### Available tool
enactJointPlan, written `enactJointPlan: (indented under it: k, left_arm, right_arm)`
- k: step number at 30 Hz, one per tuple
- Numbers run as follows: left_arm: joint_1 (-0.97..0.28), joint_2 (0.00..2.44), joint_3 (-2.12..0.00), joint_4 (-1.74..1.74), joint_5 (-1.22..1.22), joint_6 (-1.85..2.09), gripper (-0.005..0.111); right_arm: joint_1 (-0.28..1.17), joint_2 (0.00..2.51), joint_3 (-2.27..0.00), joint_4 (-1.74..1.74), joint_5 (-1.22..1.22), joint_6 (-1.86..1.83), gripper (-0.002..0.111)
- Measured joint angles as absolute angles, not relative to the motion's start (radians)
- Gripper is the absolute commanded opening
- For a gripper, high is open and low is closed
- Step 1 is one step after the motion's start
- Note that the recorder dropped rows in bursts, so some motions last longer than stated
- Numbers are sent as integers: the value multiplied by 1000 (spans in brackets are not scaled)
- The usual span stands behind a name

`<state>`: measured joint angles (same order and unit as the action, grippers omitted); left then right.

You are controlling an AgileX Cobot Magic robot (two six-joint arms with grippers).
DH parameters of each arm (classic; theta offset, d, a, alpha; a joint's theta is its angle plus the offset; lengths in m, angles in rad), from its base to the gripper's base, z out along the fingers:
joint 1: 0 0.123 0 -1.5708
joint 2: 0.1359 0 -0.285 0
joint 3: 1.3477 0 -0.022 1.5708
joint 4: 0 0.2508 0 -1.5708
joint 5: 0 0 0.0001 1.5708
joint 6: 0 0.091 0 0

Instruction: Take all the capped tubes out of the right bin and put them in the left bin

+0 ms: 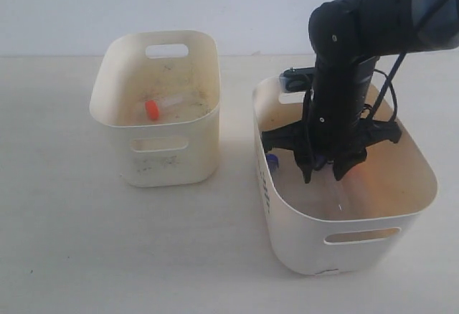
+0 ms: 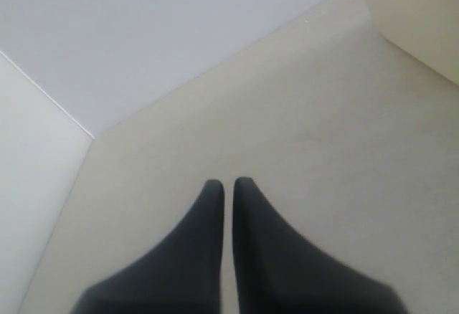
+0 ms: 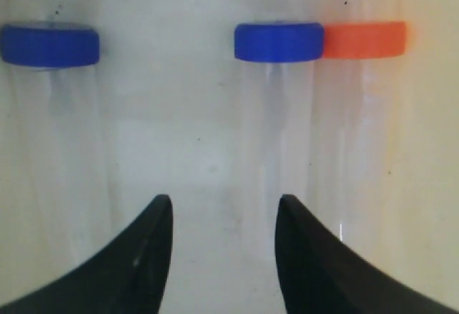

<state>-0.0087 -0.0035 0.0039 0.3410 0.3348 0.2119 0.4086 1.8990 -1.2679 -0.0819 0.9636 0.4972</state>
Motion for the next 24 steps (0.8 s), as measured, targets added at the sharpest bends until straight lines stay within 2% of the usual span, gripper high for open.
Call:
enactJointPlan:
  k: [24]
  left_arm:
    - [-9,-4,4,341,335,212,4]
  right_arm:
    - [409,1965,-1268,-177,946,566,45]
